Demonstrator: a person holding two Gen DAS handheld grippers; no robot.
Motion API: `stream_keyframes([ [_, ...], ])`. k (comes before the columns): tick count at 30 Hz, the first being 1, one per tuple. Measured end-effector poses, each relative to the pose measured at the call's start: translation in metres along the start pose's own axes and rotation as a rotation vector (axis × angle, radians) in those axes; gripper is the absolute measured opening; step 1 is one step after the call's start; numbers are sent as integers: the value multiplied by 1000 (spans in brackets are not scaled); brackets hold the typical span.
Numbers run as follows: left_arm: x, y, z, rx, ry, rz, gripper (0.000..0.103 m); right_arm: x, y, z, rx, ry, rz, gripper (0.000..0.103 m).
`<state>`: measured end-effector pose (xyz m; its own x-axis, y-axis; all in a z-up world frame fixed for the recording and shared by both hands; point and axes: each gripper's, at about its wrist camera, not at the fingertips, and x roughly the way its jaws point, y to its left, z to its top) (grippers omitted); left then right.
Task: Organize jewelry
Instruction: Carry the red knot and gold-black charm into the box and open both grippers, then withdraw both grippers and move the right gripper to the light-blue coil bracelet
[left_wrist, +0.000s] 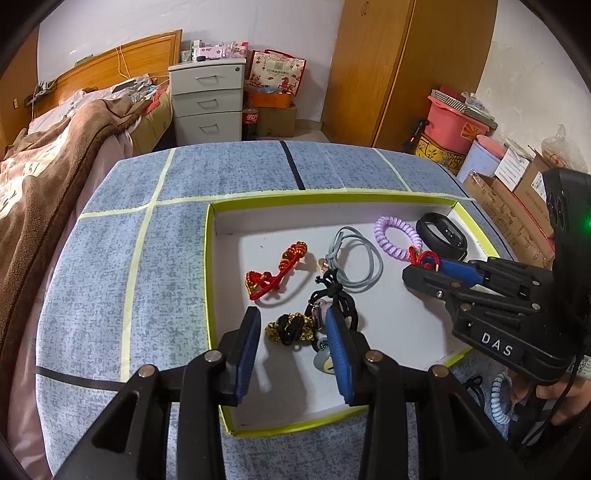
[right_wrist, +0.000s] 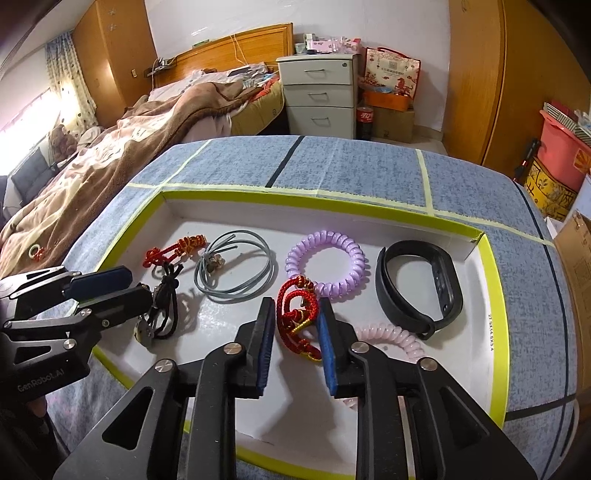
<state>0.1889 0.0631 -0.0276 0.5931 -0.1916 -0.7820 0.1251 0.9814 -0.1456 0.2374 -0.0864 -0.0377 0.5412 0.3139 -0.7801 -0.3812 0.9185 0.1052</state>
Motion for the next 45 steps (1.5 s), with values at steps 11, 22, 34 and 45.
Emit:
stream_keyframes([
  [11,-18,-3,-4,-14,-23,-21,47,-20,-2,-3,31,-46,24,43],
  [22,-53,-17,-23,-29,-70,-65,52,-75,-5,-23,63,-125,26,43],
  [34,-71,-47,-53,-9,-77,-127,53,-109,-27,-73,91,-112,-47,43],
  [45,-68,-65,-75,1,-42,-153,53,-96,-35,-112,115,-7,-79,44],
])
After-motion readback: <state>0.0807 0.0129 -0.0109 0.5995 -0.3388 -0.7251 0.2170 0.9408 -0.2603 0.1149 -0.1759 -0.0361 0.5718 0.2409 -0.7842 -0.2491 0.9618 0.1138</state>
